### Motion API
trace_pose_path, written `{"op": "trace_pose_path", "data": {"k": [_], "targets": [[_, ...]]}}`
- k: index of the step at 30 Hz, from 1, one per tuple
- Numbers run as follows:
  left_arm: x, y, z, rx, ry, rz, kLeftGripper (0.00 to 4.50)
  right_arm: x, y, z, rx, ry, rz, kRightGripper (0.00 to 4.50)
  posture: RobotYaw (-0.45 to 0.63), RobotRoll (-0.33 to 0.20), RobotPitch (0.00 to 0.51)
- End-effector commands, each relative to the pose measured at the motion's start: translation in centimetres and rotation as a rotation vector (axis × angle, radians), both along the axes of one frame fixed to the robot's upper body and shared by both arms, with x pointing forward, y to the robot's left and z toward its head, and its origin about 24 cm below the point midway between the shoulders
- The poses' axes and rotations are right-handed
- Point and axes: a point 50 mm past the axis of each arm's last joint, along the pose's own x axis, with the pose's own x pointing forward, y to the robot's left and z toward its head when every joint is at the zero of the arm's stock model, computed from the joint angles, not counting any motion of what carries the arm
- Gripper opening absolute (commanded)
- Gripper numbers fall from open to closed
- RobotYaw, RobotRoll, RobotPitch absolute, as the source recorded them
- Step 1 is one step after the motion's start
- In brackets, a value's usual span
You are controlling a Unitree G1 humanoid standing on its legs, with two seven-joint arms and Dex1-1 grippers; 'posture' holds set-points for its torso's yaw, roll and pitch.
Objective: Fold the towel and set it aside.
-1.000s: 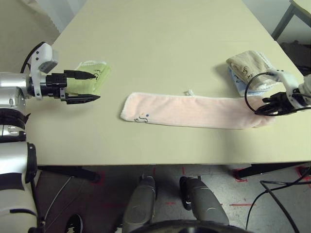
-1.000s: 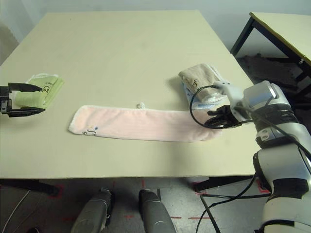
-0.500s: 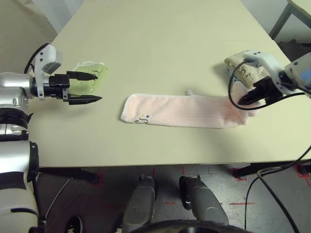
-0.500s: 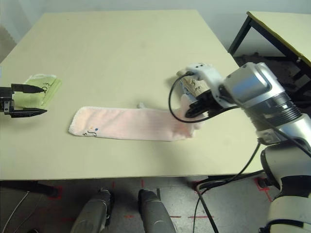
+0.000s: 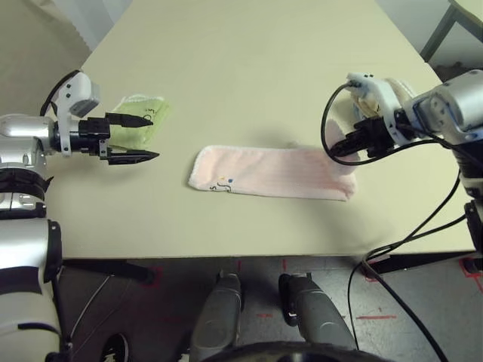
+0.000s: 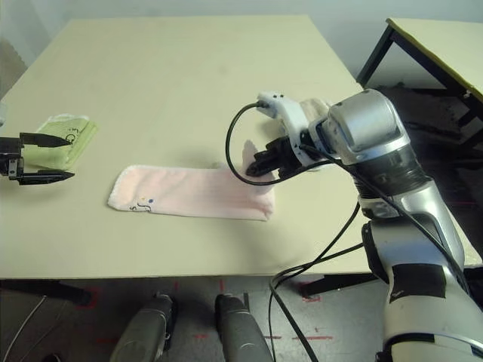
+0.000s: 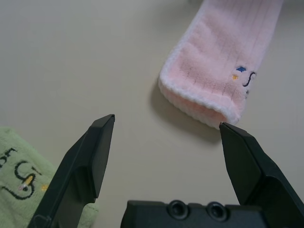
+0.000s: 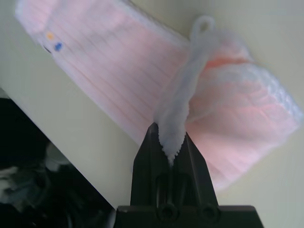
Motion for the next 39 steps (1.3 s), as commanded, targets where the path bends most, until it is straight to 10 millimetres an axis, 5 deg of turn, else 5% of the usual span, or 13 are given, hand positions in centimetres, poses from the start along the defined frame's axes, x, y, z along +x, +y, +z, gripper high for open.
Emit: {"op": "trace_pose_path", "data": {"k": [1,17,20,30,35,39], "targets": [[0.0,-0.1,0.2,0.015,-0.001,-0.011,4.5,0.0,1.1,-0.1,0.065,0.042,0.0,0.05,0.06,0.0,0.17],[0.0,0.0,0.9,0.024,-0.014,-0.01,4.5,-0.9,2.6,-1.4,0.102,0.104,0.016,0.05,0.06,0.0,0.173],[0.1,-0.1,1.0,0.024,-0.016,-0.01,4.5,-1.2,2.7,-1.5,0.107,0.118,0.021,0.69,0.06,0.0,0.174],[0.3,-0.3,1.0,0.023,-0.017,-0.016,4.5,-1.1,2.5,-0.7,0.127,0.1,-0.021,4.33,0.05,0.0,0.172],[0.3,-0.4,0.6,0.005,0.001,-0.016,4.5,-0.9,2.5,0.9,0.203,0.02,-0.038,4.47,0.05,0.0,0.174],[0.1,-0.3,-0.7,-0.065,0.108,0.02,4.5,-1.1,1.2,2.2,0.303,-0.205,-0.045,4.47,0.04,0.0,0.174]]}}
